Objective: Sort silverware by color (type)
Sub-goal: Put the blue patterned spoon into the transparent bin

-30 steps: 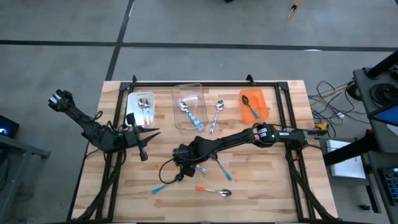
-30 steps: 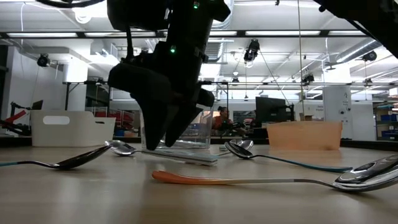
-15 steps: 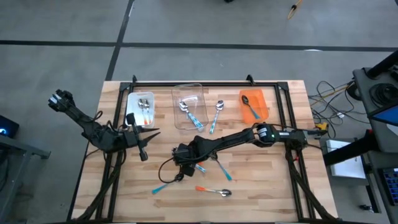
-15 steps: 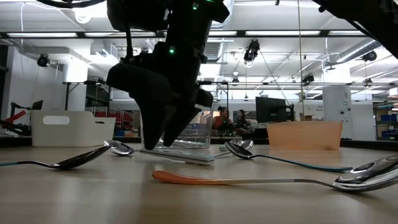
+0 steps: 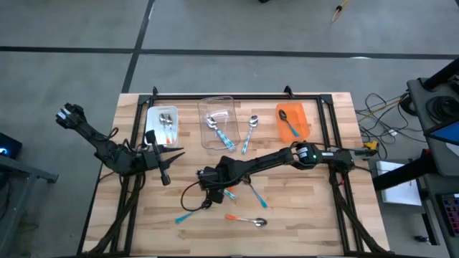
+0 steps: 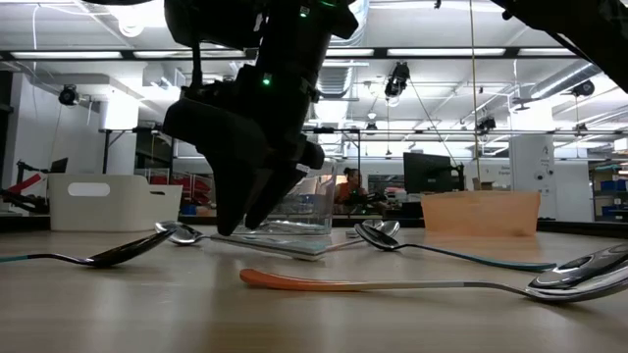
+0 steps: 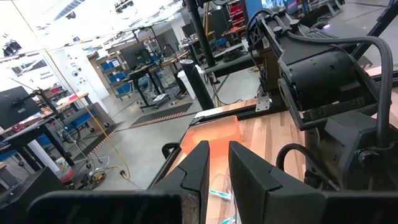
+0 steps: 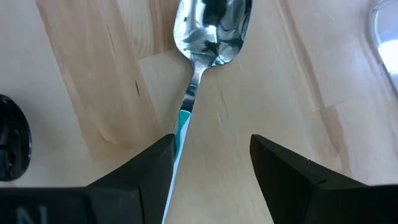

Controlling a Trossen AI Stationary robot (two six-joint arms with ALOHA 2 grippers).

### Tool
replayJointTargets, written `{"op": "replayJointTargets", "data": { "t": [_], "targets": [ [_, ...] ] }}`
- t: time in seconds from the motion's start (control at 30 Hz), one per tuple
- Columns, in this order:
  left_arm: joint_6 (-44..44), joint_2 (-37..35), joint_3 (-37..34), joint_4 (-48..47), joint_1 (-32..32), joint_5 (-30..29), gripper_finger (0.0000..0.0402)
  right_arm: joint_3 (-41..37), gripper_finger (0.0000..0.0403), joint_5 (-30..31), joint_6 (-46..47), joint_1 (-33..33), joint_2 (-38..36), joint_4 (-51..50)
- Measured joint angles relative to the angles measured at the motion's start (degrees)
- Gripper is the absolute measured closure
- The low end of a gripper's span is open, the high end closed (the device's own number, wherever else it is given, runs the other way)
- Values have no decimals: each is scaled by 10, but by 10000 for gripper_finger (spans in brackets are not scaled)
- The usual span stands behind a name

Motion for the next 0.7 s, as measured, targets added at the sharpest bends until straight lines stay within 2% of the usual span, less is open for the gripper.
{"op": "replayJointTargets", "data": {
  "t": [0.4,0.7],
  "targets": [
    [0,-1,0,0,0,0,359,-2,200,7,-7,2,-22,-8],
    [0,-2,0,0,0,0,359,-4,200,3,-78,21,-27,1]
  ]
}}
